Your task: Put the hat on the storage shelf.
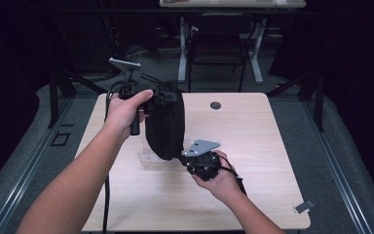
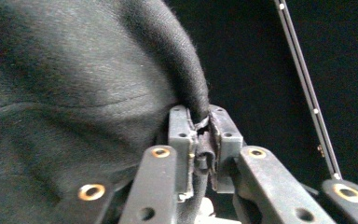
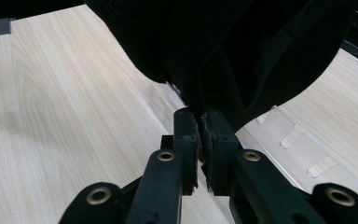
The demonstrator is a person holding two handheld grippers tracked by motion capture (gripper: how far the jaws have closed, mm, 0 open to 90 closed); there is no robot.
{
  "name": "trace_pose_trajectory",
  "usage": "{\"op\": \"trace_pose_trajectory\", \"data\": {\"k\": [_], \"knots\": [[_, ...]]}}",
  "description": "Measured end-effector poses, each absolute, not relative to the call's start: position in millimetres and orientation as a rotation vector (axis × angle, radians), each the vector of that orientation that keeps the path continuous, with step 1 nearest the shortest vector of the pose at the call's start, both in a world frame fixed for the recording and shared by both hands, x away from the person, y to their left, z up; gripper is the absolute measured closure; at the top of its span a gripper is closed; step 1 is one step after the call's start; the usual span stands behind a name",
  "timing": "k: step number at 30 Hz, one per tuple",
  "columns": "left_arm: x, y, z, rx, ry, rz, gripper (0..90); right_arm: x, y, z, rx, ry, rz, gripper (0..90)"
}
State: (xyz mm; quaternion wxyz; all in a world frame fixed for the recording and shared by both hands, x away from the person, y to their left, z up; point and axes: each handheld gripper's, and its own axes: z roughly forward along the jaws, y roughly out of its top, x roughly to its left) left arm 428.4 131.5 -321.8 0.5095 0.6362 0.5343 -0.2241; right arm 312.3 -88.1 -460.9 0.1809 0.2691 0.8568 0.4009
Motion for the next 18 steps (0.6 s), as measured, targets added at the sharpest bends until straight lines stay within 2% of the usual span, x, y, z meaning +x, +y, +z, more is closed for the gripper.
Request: {"op": "trace_pose_trajectory", "data": {"k": [7, 18], "knots": [[427, 137, -318, 1.512, 1.275, -0.516, 71.0, 312, -87, -461, 0.761, 2.410, 1.139, 85.1], [423, 157, -315, 1.510, 1.290, -0.473, 68.2, 312, -89, -462, 0.760, 2.410, 1.130, 85.2]]}}
